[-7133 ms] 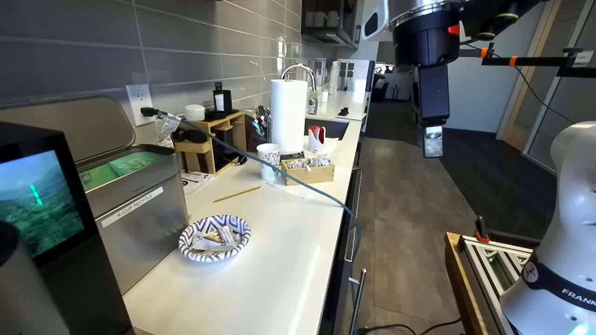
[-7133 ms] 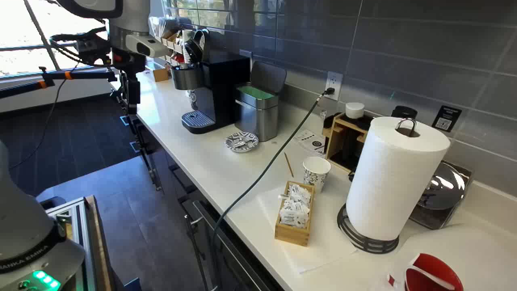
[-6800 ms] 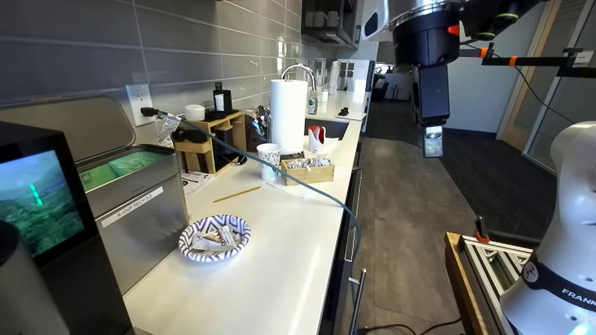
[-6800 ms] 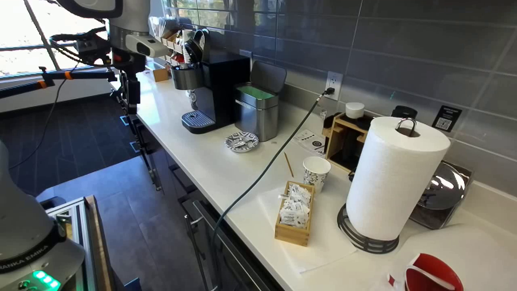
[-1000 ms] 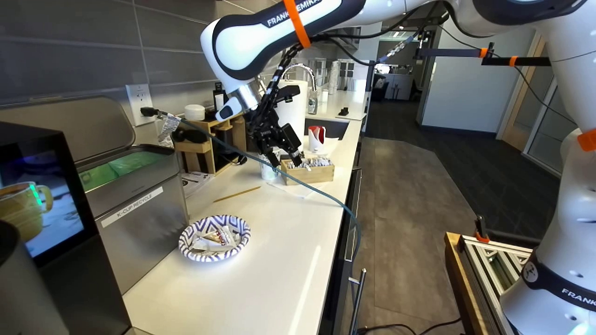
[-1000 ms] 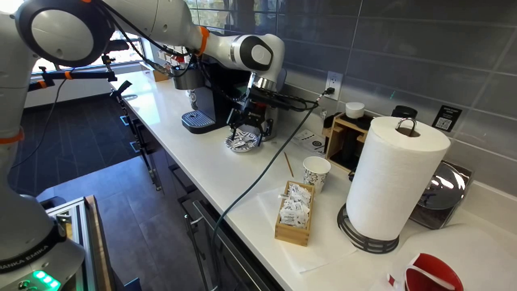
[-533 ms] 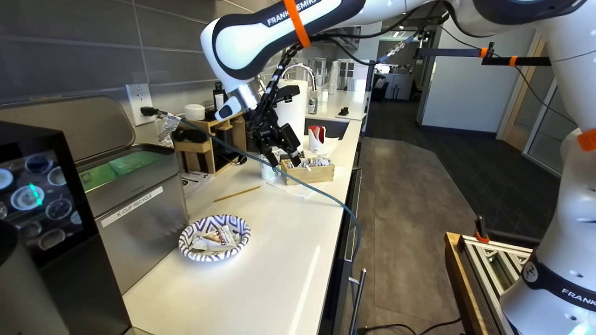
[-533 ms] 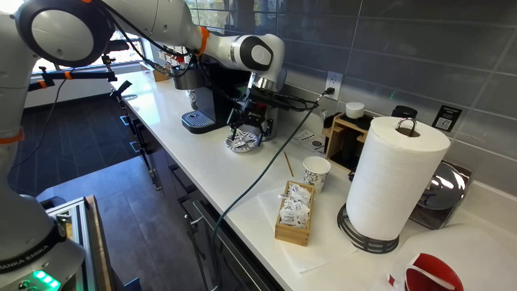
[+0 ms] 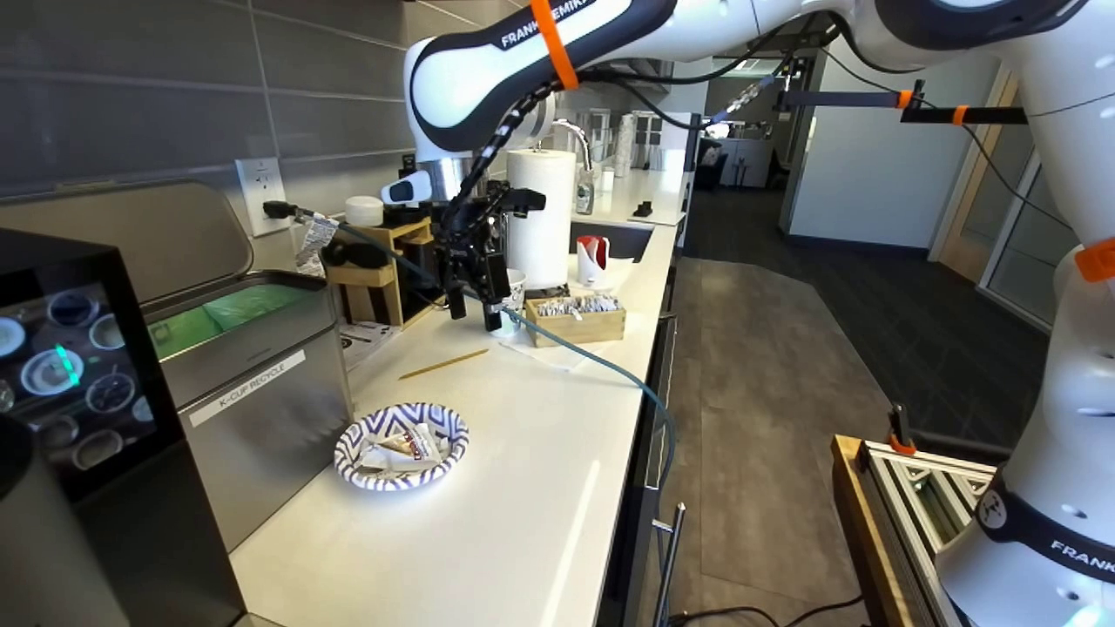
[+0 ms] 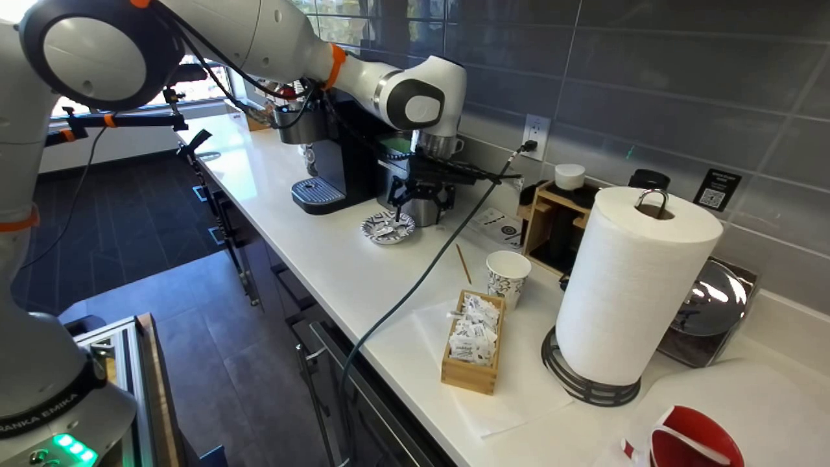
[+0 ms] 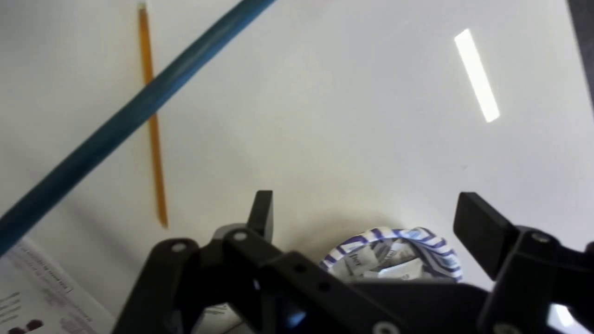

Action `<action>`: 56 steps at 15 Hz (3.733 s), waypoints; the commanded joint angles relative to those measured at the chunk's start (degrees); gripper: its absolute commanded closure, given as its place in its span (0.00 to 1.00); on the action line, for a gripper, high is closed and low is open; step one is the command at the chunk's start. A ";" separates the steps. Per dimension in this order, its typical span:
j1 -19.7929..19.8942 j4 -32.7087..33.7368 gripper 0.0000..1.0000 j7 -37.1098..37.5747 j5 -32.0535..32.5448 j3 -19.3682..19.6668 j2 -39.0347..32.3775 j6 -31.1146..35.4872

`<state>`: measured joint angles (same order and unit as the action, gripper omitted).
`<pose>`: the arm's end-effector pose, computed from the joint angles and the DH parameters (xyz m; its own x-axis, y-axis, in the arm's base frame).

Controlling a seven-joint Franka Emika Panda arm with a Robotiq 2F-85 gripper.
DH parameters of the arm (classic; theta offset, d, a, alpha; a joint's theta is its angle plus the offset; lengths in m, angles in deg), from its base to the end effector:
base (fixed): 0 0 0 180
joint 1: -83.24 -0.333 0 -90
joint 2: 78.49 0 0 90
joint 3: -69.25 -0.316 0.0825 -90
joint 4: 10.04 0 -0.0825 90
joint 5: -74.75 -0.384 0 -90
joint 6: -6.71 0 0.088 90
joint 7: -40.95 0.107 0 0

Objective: Put the straw on the bowl

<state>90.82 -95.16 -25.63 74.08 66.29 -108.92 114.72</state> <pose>0.6838 -0.0599 0.3553 0.4775 0.8784 -0.0183 0.8694 -0.4754 -0.1345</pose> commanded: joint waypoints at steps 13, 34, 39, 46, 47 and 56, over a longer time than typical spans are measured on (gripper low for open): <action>-4.03 -5.06 0.00 8.05 16.35 4.59 -5.52 19.25; -1.26 14.83 0.00 5.22 7.21 -0.94 -17.61 7.58; -1.09 17.20 0.00 5.13 7.68 -0.37 -21.30 13.17; -0.36 26.16 0.01 5.83 7.39 0.27 -26.89 8.96; -0.55 27.45 0.01 6.40 7.62 0.64 -27.65 7.66; -1.12 35.03 0.81 8.94 7.59 1.43 -30.89 -0.89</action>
<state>90.07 -63.97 -18.14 82.14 67.39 -136.90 116.58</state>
